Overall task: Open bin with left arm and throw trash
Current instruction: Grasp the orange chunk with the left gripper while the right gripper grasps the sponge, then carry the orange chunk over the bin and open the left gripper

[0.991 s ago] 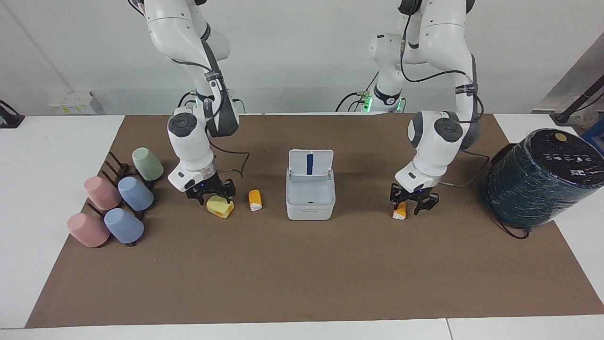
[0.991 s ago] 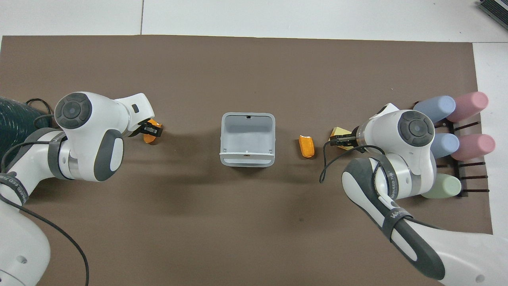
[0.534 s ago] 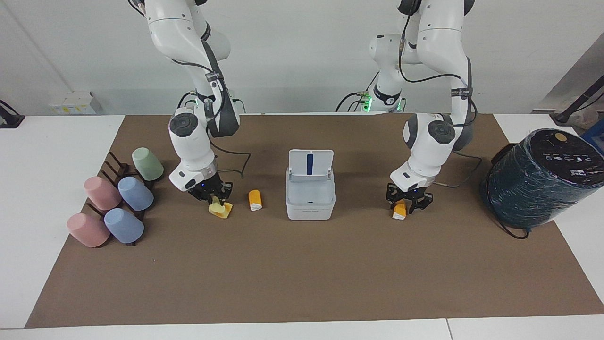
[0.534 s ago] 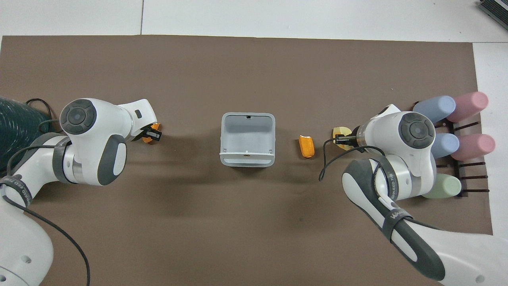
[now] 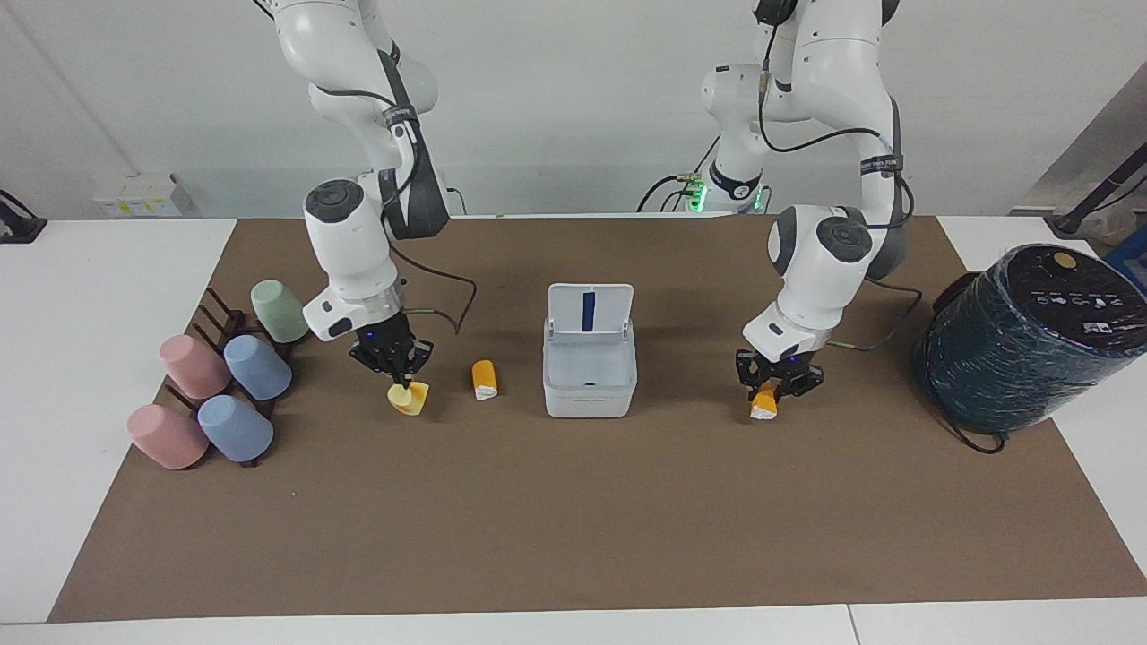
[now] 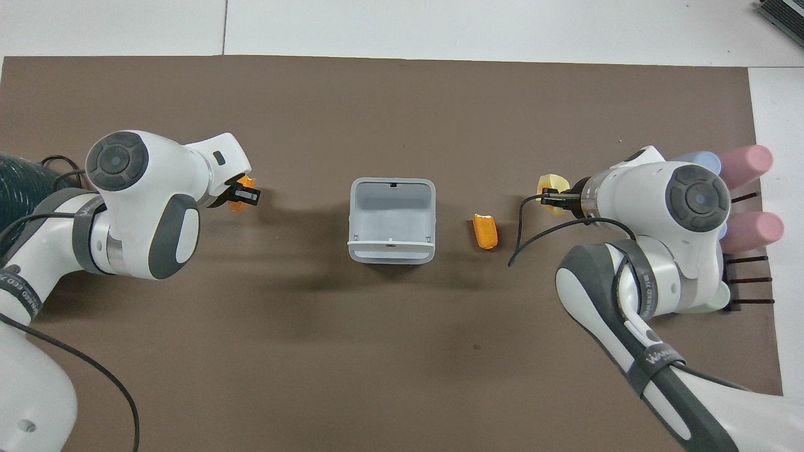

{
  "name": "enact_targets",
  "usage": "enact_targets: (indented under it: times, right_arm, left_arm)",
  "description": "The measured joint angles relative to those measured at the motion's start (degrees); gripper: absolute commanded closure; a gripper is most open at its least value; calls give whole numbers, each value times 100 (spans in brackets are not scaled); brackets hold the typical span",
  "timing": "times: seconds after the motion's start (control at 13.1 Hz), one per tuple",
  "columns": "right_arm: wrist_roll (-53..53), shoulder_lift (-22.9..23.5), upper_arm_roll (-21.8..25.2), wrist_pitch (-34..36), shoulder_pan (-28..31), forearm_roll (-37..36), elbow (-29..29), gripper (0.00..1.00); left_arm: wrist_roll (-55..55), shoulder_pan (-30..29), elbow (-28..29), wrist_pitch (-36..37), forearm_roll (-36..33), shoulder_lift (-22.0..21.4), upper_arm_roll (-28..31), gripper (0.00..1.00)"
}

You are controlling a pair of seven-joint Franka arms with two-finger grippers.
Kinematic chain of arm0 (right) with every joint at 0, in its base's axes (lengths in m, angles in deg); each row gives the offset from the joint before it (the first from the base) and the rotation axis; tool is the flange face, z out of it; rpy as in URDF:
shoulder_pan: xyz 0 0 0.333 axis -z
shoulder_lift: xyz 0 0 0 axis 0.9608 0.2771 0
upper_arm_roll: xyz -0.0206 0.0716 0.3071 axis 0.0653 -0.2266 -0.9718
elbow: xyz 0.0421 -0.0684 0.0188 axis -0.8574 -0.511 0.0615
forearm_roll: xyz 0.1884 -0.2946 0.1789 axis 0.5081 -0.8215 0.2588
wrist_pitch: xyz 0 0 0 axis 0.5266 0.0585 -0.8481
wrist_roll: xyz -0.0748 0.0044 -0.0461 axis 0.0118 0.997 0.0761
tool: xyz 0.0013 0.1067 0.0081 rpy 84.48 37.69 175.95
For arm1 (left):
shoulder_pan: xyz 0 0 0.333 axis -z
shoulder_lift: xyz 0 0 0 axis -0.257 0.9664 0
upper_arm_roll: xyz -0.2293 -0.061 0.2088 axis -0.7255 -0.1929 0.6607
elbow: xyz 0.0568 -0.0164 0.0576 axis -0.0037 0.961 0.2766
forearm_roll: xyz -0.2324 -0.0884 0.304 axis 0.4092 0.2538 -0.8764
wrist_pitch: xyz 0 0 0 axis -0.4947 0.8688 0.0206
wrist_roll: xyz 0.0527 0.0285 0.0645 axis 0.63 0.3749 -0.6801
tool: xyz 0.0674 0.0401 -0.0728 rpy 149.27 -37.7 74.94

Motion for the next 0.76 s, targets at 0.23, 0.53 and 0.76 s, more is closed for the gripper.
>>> enact_targets:
  times: [0.23, 0.53, 0.76]
  right_arm:
    - [30, -380, -154, 54, -13, 554, 133, 100]
    - [97, -873, -168, 217, -23, 600, 173, 100]
    - [97, -1127, -165, 534, -23, 601, 196, 100]
  left_arm:
    - [-1377, 670, -664, 1105, 0, -115, -40, 100]
    - [-2805, 1407, -1130, 1740, 47, -134, -72, 100]
    - [-3539, 1775, -1179, 1704, 88, -133, -85, 100]
